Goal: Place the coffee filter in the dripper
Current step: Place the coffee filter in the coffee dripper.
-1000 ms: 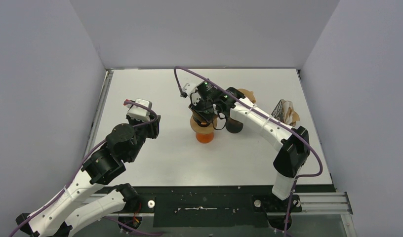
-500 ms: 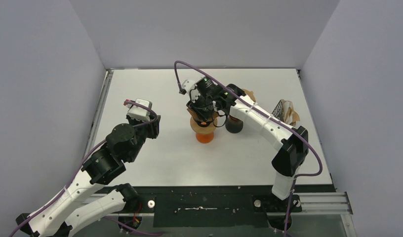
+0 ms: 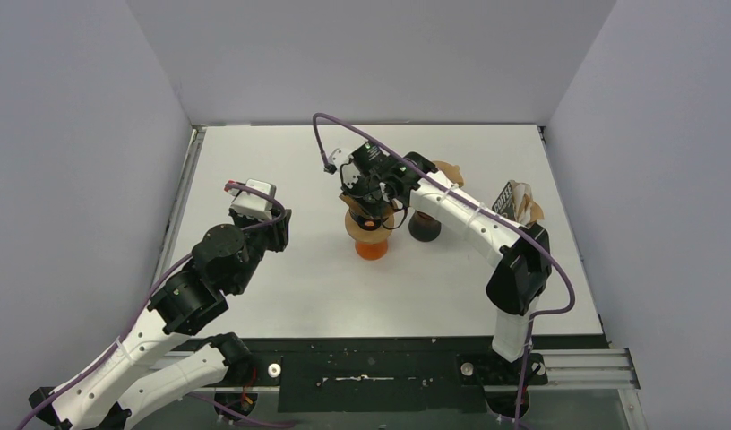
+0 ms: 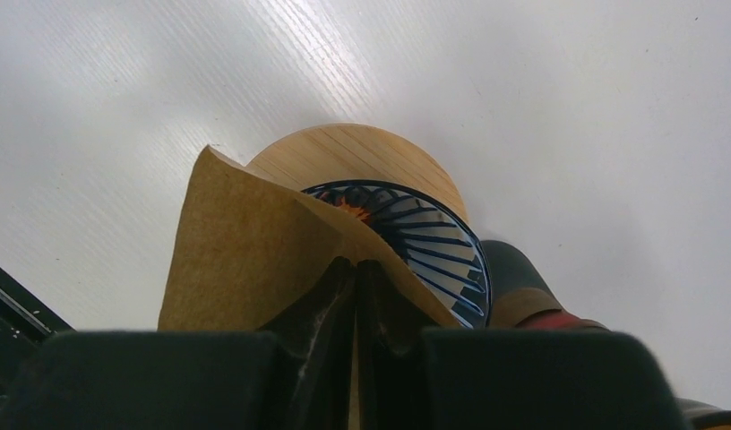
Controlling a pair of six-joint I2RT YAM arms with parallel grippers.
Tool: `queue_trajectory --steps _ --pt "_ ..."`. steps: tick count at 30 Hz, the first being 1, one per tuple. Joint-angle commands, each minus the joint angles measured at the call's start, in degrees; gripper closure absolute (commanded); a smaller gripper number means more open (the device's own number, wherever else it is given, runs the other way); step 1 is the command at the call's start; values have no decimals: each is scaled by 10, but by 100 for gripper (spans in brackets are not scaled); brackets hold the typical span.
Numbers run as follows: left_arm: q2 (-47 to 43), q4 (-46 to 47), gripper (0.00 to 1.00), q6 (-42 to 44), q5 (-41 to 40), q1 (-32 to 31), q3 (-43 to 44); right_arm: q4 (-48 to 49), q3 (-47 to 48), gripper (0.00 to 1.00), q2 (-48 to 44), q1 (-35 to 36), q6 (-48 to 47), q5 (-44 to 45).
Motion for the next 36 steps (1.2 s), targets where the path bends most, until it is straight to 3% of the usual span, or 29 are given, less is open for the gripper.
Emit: queue_trajectory --steps 1,23,36 --pt "-5 24 65 0 4 3 2 15 17 97 -10 -1 0 25" --pt "-4 24 65 0 3 3 2 -15 4 99 10 -2 0 -34" --pt "-6 24 65 0 3 3 2 -13 1 86 17 -1 3 -30"
